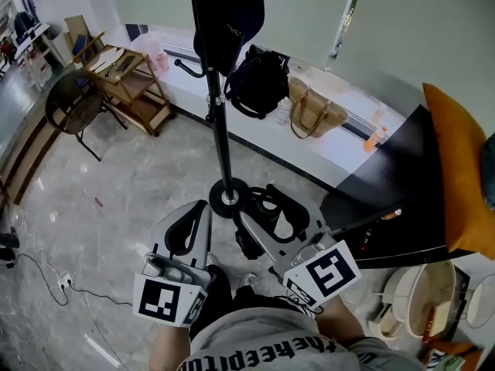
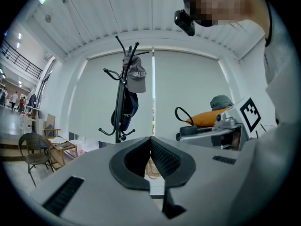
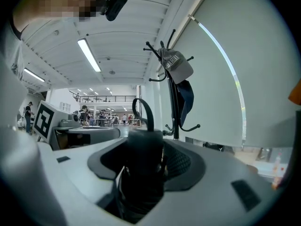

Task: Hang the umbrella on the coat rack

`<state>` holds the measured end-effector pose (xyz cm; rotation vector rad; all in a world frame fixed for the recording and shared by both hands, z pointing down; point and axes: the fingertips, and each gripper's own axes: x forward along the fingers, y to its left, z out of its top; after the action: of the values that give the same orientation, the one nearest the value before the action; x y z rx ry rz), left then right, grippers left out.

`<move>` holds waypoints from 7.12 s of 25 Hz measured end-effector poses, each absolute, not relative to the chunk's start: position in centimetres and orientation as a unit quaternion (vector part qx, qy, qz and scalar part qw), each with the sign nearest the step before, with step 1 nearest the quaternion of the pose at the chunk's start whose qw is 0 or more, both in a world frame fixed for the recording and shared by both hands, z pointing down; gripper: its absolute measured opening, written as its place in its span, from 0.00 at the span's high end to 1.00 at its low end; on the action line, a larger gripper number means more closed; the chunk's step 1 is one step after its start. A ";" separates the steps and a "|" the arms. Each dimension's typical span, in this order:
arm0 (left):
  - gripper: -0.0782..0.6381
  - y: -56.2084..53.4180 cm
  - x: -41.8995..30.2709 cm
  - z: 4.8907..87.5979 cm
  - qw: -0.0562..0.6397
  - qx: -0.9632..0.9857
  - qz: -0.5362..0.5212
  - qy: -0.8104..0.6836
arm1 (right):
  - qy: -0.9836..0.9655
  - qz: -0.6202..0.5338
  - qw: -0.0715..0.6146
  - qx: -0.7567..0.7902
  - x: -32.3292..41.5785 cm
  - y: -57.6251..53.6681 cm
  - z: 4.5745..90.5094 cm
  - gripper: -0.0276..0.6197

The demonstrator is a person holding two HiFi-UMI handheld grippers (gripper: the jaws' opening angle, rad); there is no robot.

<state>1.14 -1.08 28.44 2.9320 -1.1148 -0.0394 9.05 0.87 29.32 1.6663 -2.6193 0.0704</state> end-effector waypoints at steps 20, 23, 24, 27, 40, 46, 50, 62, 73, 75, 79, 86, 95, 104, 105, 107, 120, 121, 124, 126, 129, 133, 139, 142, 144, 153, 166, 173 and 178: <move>0.87 -6.1 -1.1 28.1 0.011 0.947 -0.017 -0.321 | -0.820 0.026 0.023 0.571 6.6 -3.4 29.0 0.59; 0.87 -7.1 -1.4 28.3 0.014 0.950 -0.016 -0.312 | -0.814 0.028 0.024 0.580 6.3 -4.3 29.1 0.59; 0.87 -7.5 -1.5 28.3 0.015 0.951 -0.017 -0.309 | -0.812 0.029 0.024 0.583 6.2 -4.5 29.1 0.59; 0.87 -8.4 -1.7 28.3 0.016 0.954 -0.016 -0.300 | -0.806 0.029 0.025 0.591 6.0 -5.3 29.1 0.59; 0.87 -12.5 -2.2 28.3 0.015 0.966 -0.014 -0.257 | -0.779 0.034 0.024 0.625 5.0 -8.7 29.3 0.59; 0.87 -14.3 -2.3 28.2 0.013 0.971 -0.018 -0.237 | -0.768 0.035 0.025 0.639 4.6 -10.3 29.5 0.59; 0.87 -15.4 -2.7 28.7 0.017 0.974 -0.013 -0.226 | -0.759 0.035 0.025 0.649 4.2 -11.2 29.7 0.59; 0.87 -17.5 -4.0 29.5 0.031 0.975 -0.016 -0.218 | -0.748 0.045 0.029 0.661 3.1 -12.9 30.3 0.59; 0.87 -18.0 -3.7 29.9 0.039 0.967 -0.022 -0.252 | -0.772 0.057 0.037 0.632 3.4 -13.7 31.3 0.59; 0.87 -17.9 -3.4 29.9 0.040 0.964 -0.020 -0.262 | -0.778 0.060 0.041 0.624 3.8 -13.8 31.5 0.59; 0.87 -18.0 -2.8 29.8 0.044 0.957 -0.020 -0.284 | -0.792 0.064 0.045 0.606 4.5 -14.1 31.7 0.59; 0.87 -18.1 -2.2 30.0 0.047 0.945 -0.023 -0.324 | -0.815 0.068 0.055 0.573 5.3 -14.8 32.2 0.59; 0.87 -18.0 -1.7 30.7 0.055 0.926 -0.017 -0.373 | -0.841 0.079 0.068 0.530 6.2 -15.6 33.4 0.59; 0.87 -17.4 -2.4 31.5 0.058 0.904 -0.006 -0.423 | -0.862 0.088 0.079 0.493 6.3 -16.3 34.7 0.59; 0.87 -17.4 -2.5 31.6 0.059 0.901 -0.005 -0.429 | -0.864 0.089 0.080 0.489 6.3 -16.4 34.8 0.59; 0.87 -17.4 -2.6 31.7 0.060 0.896 -0.005 -0.439 | -0.868 0.090 0.082 0.481 6.3 -16.7 35.0 0.59; 0.87 -17.0 -2.5 32.4 0.062 0.870 -0.007 -0.490 | -0.887 0.093 0.096 0.443 7.0 -17.8 36.3 0.59; 0.87 -17.0 -2.5 32.4 0.062 0.868 -0.007 -0.493 | -0.888 0.093 0.098 0.440 7.1 -17.9 36.5 0.59; 0.87 -17.1 -2.3 32.6 0.062 0.864 -0.007 -0.499 | -0.890 0.094 0.101 0.434 7.3 -18.2 36.8 0.59; 0.87 -17.1 -2.1 32.7 0.062 0.862 -0.007 -0.502 | -0.892 0.094 0.103 0.430 7.3 -18.3 37.0 0.59; 0.87 -17.0 -2.0 32.7 0.062 0.860 -0.006 -0.507 | -0.894 0.095 0.105 0.424 7.3 -18.4 37.1 0.59; 0.87 -17.1 -1.9 32.8 0.062 0.856 -0.004 -0.513 | -0.896 0.099 0.108 0.419 7.4 -18.6 37.5 0.59; 0.87 -17.2 -2.1 32.7 0.060 0.852 -0.002 -0.520 | -0.897 0.102 0.107 0.417 7.4 -19.1 37.6 0.59; 0.87 -17.3 -2.2 32.8 0.061 0.851 -0.001 -0.522 | -0.899 0.099 0.104 0.415 7.2 -19.3 37.3 0.59; 0.87 -17.3 -2.2 32.8 0.061 0.850 -0.001 -0.524 | -0.900 0.097 0.103 0.413 7.2 -19.5 37.2 0.59; 0.87 -17.7 -2.6 32.9 0.061 0.844 0.003 -0.533 | -0.898 0.106 0.108 0.412 7.2 -20.3 37.9 0.59; 0.87 -19.0 -2.5 33.3 0.063 0.834 0.007 -0.548 | -0.899 0.114 0.113 0.408 7.9 -22.4 38.5 0.59; 0.87 -19.6 -2.3 33.3 0.062 0.829 0.009 -0.556 | -0.899 0.119 0.118 0.405 8.2 -23.5 38.9 0.59; 0.87 -20.1 -2.2 33.3 0.063 0.826 0.009 -0.560 | -0.894 0.136 0.114 0.411 8.7 -24.3 39.3 0.58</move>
<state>-2.23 -20.11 33.31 2.4959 -1.6928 0.0286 8.72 -24.30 39.33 1.2049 -2.6229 0.3982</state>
